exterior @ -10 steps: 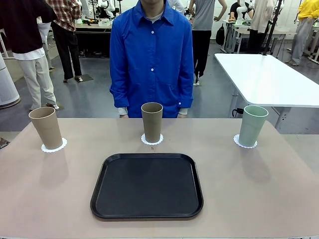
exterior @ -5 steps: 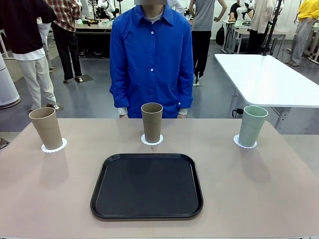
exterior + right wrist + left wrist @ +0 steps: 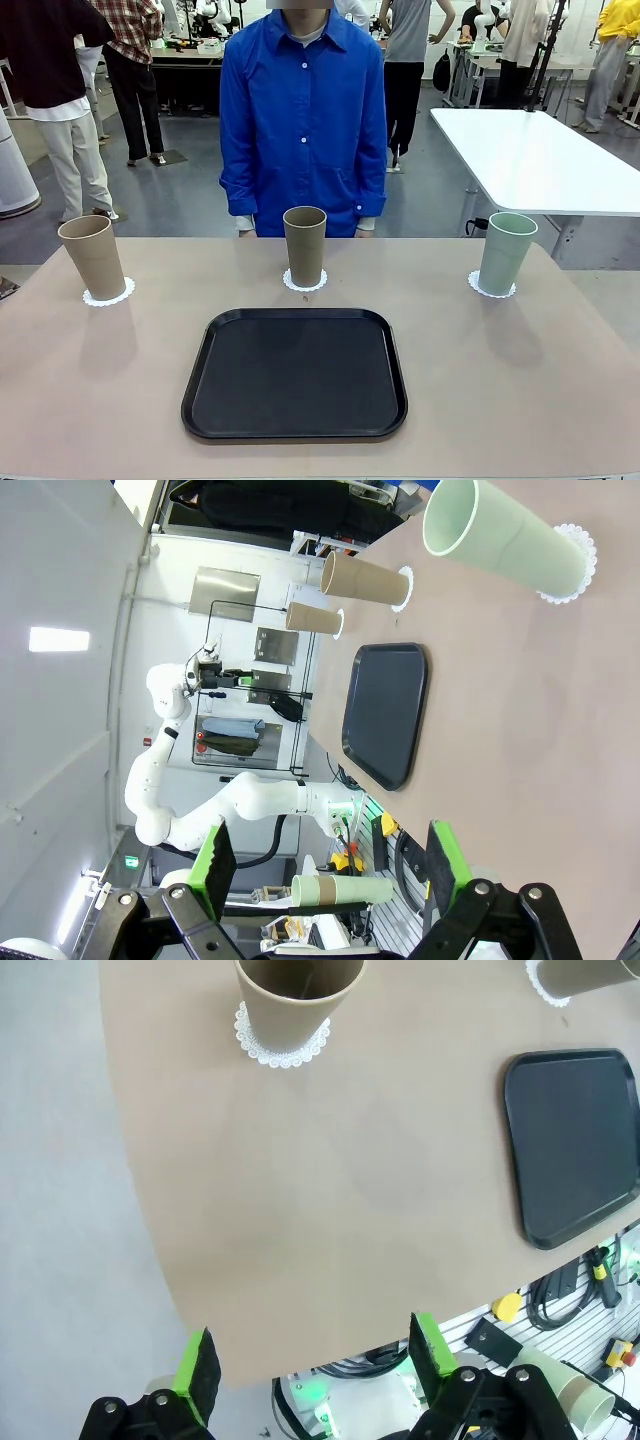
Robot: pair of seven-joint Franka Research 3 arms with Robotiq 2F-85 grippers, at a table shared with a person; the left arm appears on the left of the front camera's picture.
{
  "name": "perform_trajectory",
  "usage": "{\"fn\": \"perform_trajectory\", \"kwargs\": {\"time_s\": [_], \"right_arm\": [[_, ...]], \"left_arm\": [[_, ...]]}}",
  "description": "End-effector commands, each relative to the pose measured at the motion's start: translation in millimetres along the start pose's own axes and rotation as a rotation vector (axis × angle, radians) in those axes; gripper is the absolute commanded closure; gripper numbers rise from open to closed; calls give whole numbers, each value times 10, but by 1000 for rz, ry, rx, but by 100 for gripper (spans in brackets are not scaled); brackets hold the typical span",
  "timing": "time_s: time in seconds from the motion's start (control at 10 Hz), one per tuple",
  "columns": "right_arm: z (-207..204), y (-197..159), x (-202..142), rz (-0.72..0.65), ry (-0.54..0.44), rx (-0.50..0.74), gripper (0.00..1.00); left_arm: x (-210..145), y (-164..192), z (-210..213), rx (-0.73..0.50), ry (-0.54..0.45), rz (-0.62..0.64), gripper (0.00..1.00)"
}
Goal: Place coasters on the table and set cups on them.
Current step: Take one Reusable plastic cup from the Flat Tray and place it on a coaster set by the human.
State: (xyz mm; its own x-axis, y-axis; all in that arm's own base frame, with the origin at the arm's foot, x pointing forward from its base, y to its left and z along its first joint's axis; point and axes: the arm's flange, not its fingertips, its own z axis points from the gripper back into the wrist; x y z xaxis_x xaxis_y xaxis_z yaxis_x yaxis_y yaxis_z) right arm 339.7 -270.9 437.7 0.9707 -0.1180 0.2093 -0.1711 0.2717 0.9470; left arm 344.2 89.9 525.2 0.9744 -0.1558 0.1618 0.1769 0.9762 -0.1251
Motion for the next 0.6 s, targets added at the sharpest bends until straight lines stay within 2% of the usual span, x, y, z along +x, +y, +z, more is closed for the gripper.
{"fn": "perform_trajectory", "kwargs": {"time_s": [0.0,0.1,0.2,0.3,0.5], "right_arm": [[-3,12,4,4,-1,8,0],[-3,12,4,4,-1,8,0],[-3,12,4,4,-1,8,0],[-3,12,4,4,-1,8,0],[-3,12,4,4,-1,8,0]], "left_arm": [[91,290,-38,-321,37,25,0],[139,652,-87,-668,27,2,0],[197,943,-127,-905,5,-35,0],[233,1247,-189,-1077,22,-60,0],[233,1725,-308,-1231,28,-79,0]]}}
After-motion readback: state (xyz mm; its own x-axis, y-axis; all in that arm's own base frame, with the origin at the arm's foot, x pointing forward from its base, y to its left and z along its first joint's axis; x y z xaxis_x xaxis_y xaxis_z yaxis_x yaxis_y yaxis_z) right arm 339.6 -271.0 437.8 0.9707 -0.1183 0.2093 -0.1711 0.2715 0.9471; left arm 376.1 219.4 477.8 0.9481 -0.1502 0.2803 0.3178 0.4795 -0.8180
